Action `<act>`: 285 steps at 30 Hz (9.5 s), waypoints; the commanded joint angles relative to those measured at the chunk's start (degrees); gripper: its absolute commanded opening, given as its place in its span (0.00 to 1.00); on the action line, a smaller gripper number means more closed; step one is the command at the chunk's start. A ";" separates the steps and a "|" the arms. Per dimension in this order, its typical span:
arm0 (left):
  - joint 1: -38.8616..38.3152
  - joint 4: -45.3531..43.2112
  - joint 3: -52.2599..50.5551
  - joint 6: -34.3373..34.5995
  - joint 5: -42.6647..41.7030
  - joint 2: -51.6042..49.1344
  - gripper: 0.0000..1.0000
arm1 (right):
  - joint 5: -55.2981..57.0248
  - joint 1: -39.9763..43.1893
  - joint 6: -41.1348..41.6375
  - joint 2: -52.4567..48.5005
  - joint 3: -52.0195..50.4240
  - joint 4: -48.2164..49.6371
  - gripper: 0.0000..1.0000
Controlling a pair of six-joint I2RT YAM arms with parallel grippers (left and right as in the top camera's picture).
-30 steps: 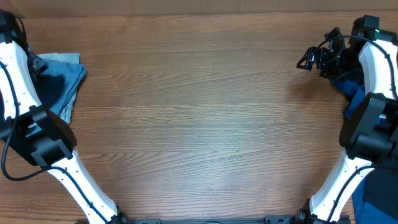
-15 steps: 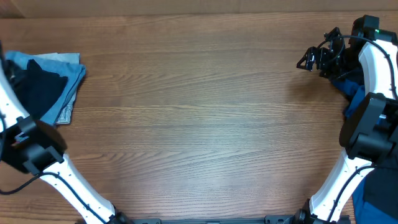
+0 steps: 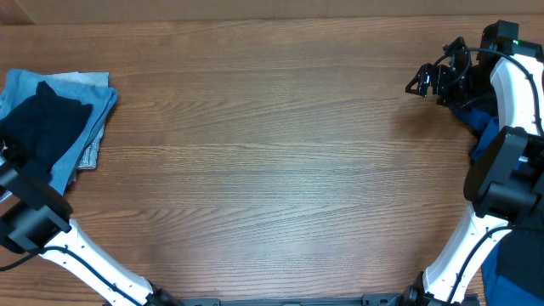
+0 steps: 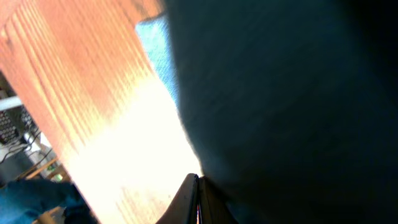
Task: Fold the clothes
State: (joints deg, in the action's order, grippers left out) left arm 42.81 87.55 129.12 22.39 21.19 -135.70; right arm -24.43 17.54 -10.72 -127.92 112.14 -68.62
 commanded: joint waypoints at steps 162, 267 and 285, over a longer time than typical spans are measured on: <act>-44.37 9.25 14.47 -8.26 -28.24 62.51 1.00 | 23.52 -22.64 8.39 127.73 -111.67 63.80 1.00; -44.28 -83.19 -128.80 -21.57 -22.49 135.49 1.00 | 23.52 -22.67 8.41 127.73 -111.67 63.80 1.00; -44.28 -83.19 -128.80 -21.57 -22.49 135.49 1.00 | 23.52 -22.67 8.41 127.73 -111.67 63.80 1.00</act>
State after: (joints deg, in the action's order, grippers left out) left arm -1.52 4.34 0.49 2.35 -0.84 -0.91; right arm -1.23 -5.28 -2.59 -0.62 1.04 -5.17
